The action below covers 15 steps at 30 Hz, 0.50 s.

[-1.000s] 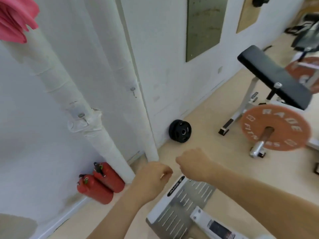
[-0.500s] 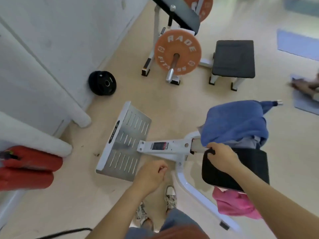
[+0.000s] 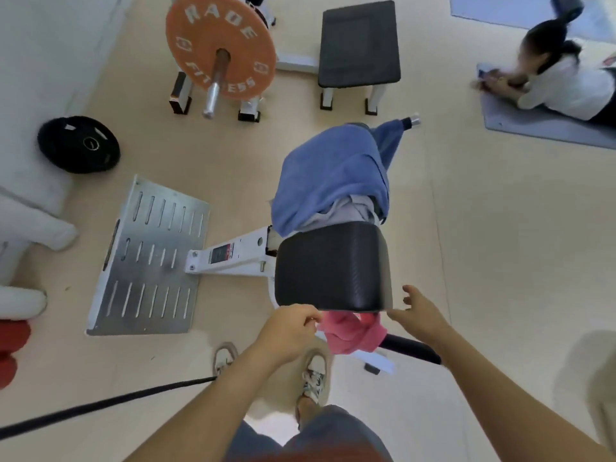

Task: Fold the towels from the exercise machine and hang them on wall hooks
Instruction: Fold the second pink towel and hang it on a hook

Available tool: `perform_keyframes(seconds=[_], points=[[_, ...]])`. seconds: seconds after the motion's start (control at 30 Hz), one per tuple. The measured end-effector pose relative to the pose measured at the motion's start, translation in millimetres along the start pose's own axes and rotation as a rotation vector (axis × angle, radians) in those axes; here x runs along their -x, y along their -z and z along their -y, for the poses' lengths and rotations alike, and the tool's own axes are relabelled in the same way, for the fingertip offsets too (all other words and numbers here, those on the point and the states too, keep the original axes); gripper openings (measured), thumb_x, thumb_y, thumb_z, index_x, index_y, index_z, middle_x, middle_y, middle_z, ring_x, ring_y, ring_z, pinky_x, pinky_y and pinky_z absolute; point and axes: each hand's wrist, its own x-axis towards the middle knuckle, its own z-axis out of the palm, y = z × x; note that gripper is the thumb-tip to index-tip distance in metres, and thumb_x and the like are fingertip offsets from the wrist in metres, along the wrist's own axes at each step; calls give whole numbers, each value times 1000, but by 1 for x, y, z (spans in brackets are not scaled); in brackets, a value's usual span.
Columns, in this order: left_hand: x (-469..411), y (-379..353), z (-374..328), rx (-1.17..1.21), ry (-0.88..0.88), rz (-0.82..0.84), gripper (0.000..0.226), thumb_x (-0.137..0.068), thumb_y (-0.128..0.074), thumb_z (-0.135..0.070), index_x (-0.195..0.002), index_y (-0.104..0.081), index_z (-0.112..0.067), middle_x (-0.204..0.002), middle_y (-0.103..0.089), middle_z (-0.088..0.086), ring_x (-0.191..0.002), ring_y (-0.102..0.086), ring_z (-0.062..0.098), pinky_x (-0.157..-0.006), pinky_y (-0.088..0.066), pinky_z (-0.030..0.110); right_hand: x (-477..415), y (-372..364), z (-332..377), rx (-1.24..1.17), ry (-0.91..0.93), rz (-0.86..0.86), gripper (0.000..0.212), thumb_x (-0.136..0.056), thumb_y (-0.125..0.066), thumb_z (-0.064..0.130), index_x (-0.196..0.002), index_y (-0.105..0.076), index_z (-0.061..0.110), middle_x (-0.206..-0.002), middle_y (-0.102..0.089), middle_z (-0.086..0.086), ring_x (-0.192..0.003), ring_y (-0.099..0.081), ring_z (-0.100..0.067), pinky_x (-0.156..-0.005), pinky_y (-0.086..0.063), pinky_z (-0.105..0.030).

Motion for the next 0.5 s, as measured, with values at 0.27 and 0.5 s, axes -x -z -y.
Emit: perform_keyframes(seconds=[0.27, 0.5], points=[[-33, -115, -25, -157, -10, 196, 22, -93, -44, -22, -91, -65, -18, -87, -67, 4, -76, -57, 20, -61, -38, 27, -28, -32, -82, 541, 172, 146, 56, -93, -42, 19, -140, -27, 46, -126, -58, 3, -108, -48, -25, -86, -41, -42], [-53, -178, -25, -256, 38, -32, 37, -85, -63, -37, -114, -50, -19, -113, -56, -1, -106, -53, 20, -78, -44, 28, -41, -73, -88, 528, 352, -134, 32, -89, -54, 17, -116, -52, 35, -96, -61, 8, -95, -50, -20, -82, -32, -39]])
